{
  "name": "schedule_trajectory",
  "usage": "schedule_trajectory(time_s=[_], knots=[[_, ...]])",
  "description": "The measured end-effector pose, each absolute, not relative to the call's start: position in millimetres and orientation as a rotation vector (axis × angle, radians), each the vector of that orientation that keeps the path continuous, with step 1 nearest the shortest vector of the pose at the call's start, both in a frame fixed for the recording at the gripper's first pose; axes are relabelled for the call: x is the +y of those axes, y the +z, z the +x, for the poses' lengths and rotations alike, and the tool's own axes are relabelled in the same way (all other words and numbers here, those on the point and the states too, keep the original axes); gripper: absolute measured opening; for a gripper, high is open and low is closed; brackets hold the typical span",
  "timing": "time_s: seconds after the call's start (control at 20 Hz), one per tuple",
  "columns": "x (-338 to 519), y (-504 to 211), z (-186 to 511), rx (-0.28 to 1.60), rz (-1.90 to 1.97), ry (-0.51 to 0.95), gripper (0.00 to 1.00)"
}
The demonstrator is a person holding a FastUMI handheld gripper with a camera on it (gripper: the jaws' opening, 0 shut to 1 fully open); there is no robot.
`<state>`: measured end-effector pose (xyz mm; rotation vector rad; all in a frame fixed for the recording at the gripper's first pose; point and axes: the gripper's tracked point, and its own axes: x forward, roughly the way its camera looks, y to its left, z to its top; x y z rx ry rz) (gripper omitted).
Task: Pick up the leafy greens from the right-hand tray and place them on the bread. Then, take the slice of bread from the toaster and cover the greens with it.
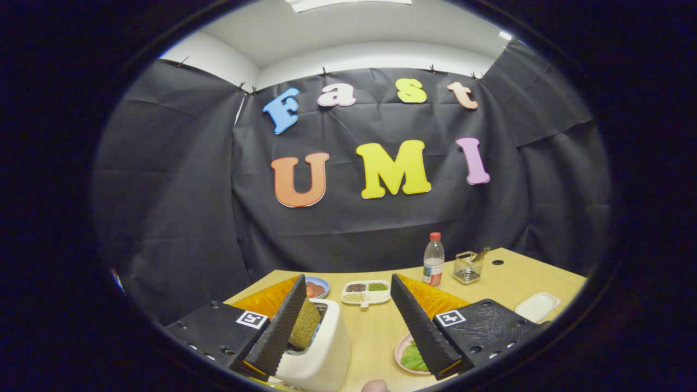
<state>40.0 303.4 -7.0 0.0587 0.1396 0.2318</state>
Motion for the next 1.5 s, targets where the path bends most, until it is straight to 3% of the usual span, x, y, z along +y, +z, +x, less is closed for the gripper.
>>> schedule_trajectory(time_s=[0.35,0.5,0.9,0.95,1.0,1.5], knots=[[360.4,-59.3,48.8,0.286,-0.035,0.255,0.95],[372.5,-83.5,50.8,0.367,-0.051,0.268,0.83],[367.4,-88.4,65.9,0.401,-0.029,0.24,0.16],[366.5,-85.4,67.5,0.393,-0.019,0.248,0.15],[369.1,-80.4,67.4,0.387,0.0,0.272,0.08],[329.7,40.6,50.3,0.186,0.267,0.358,0.08]])
